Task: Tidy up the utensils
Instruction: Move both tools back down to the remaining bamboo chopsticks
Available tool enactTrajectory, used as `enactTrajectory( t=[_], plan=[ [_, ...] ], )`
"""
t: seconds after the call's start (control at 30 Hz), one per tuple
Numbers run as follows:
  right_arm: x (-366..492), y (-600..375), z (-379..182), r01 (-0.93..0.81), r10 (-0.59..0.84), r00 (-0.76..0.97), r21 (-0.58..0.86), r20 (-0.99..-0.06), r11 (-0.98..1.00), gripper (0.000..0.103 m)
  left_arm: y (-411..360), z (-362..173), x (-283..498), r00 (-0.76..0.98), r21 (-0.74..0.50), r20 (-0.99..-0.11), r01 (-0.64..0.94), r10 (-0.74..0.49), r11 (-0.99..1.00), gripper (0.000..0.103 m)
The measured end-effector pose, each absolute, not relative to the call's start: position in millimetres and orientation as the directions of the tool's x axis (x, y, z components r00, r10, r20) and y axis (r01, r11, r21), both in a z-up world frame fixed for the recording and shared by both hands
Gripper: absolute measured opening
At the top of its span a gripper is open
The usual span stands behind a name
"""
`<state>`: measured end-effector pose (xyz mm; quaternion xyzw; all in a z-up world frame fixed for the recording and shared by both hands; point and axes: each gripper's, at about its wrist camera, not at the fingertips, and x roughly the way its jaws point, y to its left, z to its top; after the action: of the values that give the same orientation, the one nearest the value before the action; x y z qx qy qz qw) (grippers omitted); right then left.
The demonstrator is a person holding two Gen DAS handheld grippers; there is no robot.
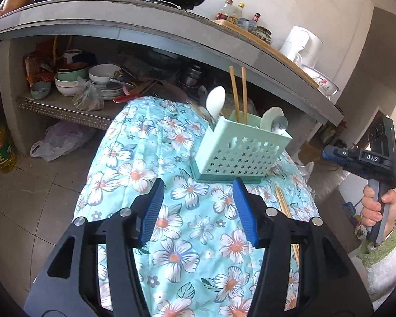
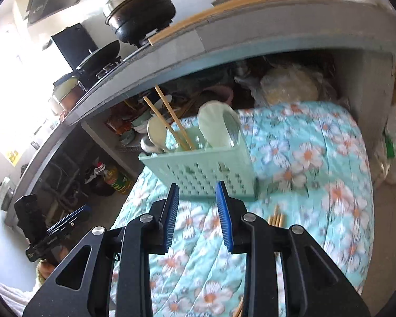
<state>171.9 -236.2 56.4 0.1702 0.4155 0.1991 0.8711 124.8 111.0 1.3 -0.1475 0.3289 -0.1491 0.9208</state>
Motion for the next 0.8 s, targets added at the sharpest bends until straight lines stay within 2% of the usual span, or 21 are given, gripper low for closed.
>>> enactTrajectory(
  t=[0.17, 0.37, 0.67, 0.8],
  plan=[
    [135, -263, -4, -0.069, 0.49, 0.484, 0.526, -0.725, 0.848, 0.029, 75, -15, 130, 0.669, -0.344, -0.619, 0.24, -0.412, 0.908, 0.058],
    [109, -286, -73, 0.082, 0.51, 0.433, 0.596, -0.743, 0.799, 0.027, 27, -47, 132, 0.554, -0.307, -0.719, 0.289, -0.42, 0.907, 0.064],
    [106, -293, -115, 0.128, 0.543, 0.409, 0.635, -0.733, 0.762, 0.014, -19, -82, 132, 0.446, -0.299, -0.788, 0.324, -0.424, 0.897, 0.064],
    [108, -295, -118, 0.112, 0.562, 0.411, 0.652, -0.717, 0.75, 0.012, -32, -86, 134, 0.425, -0.3, -0.798, 0.333, -0.427, 0.894, 0.064]
  ],
)
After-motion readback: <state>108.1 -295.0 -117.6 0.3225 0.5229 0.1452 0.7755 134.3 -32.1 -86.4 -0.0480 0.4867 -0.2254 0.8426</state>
